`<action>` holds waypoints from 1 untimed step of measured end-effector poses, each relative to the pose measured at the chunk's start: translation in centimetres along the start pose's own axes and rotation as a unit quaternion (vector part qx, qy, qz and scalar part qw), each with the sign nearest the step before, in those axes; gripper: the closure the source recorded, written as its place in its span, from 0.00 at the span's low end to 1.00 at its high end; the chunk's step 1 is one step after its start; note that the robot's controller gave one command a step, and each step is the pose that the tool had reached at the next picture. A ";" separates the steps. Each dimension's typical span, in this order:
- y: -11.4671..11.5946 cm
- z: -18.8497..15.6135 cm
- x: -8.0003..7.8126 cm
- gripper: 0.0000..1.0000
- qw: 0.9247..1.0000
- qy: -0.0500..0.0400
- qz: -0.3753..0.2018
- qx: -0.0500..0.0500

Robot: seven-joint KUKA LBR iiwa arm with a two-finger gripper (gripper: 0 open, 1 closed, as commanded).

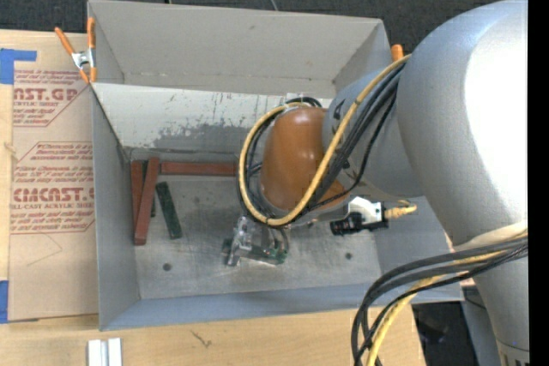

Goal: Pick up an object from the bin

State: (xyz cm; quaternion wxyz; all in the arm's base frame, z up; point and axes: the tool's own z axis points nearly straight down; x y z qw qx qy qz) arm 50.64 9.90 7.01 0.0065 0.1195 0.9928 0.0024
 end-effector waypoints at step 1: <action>0.0 -0.1 0.0 1.00 1.000 0.000 -0.001 0.000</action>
Offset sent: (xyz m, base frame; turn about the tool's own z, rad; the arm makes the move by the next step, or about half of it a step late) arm 0.0000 0.0001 0.0376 -0.0001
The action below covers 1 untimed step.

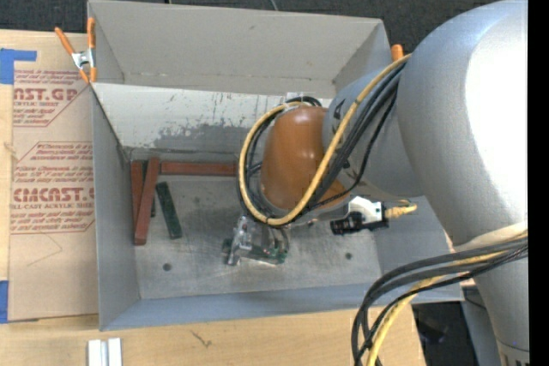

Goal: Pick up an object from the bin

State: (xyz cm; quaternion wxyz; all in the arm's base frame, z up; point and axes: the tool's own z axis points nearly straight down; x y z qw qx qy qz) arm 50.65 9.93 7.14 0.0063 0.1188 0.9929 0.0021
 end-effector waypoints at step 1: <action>0.0 -0.5 0.0 1.00 1.000 0.002 0.000 0.001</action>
Offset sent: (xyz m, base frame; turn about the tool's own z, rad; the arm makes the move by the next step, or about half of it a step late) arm -0.0002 -0.0001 0.1181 0.0000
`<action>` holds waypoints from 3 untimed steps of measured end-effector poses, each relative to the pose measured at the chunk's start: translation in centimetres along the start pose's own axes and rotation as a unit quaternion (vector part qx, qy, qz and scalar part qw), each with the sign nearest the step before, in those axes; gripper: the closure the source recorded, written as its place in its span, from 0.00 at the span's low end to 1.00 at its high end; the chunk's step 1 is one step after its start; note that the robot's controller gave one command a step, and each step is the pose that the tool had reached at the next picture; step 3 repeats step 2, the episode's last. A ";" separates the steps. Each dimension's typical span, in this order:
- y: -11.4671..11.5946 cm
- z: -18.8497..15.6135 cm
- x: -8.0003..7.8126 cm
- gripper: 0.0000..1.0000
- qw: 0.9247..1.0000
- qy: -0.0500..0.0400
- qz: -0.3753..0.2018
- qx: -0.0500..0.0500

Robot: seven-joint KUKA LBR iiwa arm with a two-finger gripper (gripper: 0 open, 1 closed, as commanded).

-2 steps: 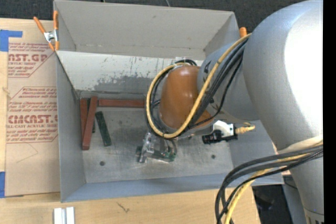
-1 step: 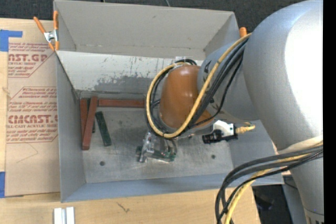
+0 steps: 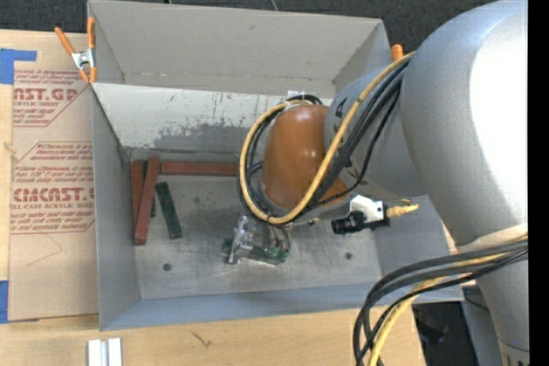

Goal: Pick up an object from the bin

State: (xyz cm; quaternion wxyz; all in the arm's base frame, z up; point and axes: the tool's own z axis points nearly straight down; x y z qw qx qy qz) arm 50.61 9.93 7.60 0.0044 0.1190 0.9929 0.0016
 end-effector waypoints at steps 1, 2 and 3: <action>-0.1 -1.3 0.3 1.00 1.000 0.005 0.000 0.002; -0.1 -3.2 0.3 1.00 1.000 0.005 0.000 0.002; -0.1 -3.2 0.3 1.00 1.000 0.005 0.000 0.002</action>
Offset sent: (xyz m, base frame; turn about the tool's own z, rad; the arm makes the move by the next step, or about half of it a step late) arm -0.0002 0.0001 0.0434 0.0000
